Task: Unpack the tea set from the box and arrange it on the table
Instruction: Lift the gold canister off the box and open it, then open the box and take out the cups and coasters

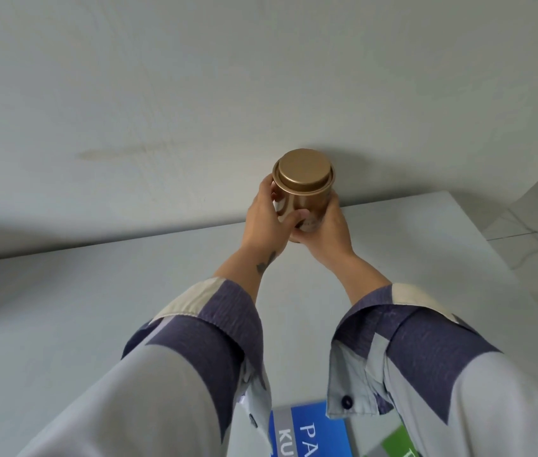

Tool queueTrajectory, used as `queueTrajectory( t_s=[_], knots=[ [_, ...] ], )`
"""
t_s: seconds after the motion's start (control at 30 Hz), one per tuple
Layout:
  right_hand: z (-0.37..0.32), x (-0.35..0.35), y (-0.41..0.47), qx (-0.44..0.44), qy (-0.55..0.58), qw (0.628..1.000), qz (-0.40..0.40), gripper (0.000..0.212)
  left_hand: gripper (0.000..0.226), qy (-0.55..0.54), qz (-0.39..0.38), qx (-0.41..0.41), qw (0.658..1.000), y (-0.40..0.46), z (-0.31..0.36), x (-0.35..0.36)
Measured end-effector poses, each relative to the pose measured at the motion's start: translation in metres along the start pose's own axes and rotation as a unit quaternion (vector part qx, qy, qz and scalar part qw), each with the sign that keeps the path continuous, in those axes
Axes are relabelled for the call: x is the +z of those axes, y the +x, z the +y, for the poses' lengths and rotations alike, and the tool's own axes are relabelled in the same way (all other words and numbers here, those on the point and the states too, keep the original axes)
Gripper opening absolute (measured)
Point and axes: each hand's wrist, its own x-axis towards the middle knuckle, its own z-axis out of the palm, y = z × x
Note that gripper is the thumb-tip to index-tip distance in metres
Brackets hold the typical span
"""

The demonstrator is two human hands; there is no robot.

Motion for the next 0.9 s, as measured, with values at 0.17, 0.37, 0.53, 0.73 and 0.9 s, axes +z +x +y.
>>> queueTrajectory(
  t_s=[0.17,0.37,0.53,0.73,0.9],
  knots=[
    [-0.004,-0.004,-0.007,0.011,-0.058,0.998,-0.021,0.126,0.085,0.058,-0.017,-0.006,0.998,-0.002,0.005,-0.006],
    [-0.033,-0.018,-0.050,0.072,-0.193,0.979,0.012,0.107,0.082,0.178,-0.018,-0.032,0.983,-0.030,0.019,-0.041],
    [-0.079,-0.001,-0.095,0.066,-0.243,0.967,0.022,0.074,0.057,0.279,-0.036,-0.009,0.960,-0.073,0.034,-0.109],
    [-0.150,0.069,-0.170,0.016,-0.277,0.959,-0.060,0.077,0.052,0.330,-0.011,0.001,0.944,-0.139,0.037,-0.229],
    [-0.200,0.147,-0.244,-0.021,-0.274,0.954,-0.124,0.083,0.052,0.349,0.037,-0.028,0.936,-0.207,0.022,-0.346]
  ],
)
